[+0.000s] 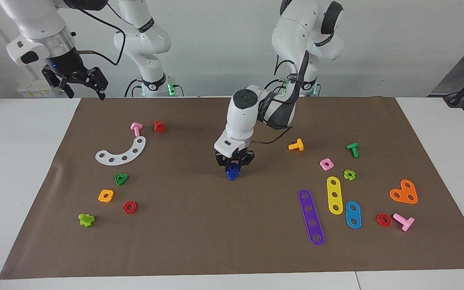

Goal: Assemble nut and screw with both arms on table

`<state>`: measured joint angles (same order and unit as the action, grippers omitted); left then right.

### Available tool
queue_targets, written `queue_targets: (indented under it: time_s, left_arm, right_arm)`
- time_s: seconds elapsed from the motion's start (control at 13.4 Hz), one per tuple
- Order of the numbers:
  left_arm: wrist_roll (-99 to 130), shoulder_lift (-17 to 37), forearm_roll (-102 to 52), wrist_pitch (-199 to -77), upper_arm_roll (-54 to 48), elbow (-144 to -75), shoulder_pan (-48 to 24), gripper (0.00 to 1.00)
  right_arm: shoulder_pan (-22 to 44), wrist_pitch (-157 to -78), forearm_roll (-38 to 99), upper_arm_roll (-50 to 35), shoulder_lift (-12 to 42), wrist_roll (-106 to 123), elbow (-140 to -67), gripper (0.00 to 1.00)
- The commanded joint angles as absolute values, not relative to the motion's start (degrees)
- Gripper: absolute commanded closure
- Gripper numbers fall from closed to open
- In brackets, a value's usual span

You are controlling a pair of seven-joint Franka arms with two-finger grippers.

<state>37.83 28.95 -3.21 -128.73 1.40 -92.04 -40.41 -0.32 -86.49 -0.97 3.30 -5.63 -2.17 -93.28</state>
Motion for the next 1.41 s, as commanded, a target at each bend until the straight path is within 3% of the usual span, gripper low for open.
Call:
queue_targets:
  time_s: [0.0,0.74,0.82,0.89,0.97,1.34]
  left_arm:
    - [38.32,28.56,-3.43,-128.67,2.46,-92.2,-41.48,1.0]
    - [38.23,28.3,-2.46,-131.84,2.55,-94.92,-41.48,1.0]
    - [38.15,28.3,-2.46,-131.92,2.55,-94.92,-41.48,0.83]
    - [37.62,28.3,-2.46,-132.1,2.55,-94.92,-41.4,0.29]
    - [37.62,28.39,-2.55,-132.27,2.55,-94.49,-41.4,0.0]
    - [37.79,27.87,-2.46,-131.32,2.9,-93.69,-41.48,0.0]
  right_arm:
    - [-0.44,-85.78,-0.53,3.25,-6.24,-2.2,-93.6,0.0]
    - [-0.44,-85.69,-0.53,3.25,-6.24,-2.2,-93.6,0.0]
    - [-0.44,-85.78,-0.53,3.25,-6.24,-2.2,-93.6,0.0]
    - [-0.44,-85.78,-0.53,3.25,-6.24,-2.2,-93.6,0.0]
    - [-0.44,-85.69,-0.53,3.25,-6.24,-2.2,-93.6,0.0]
    - [-0.44,-85.78,-0.53,3.25,-6.24,-2.2,-93.6,0.0]
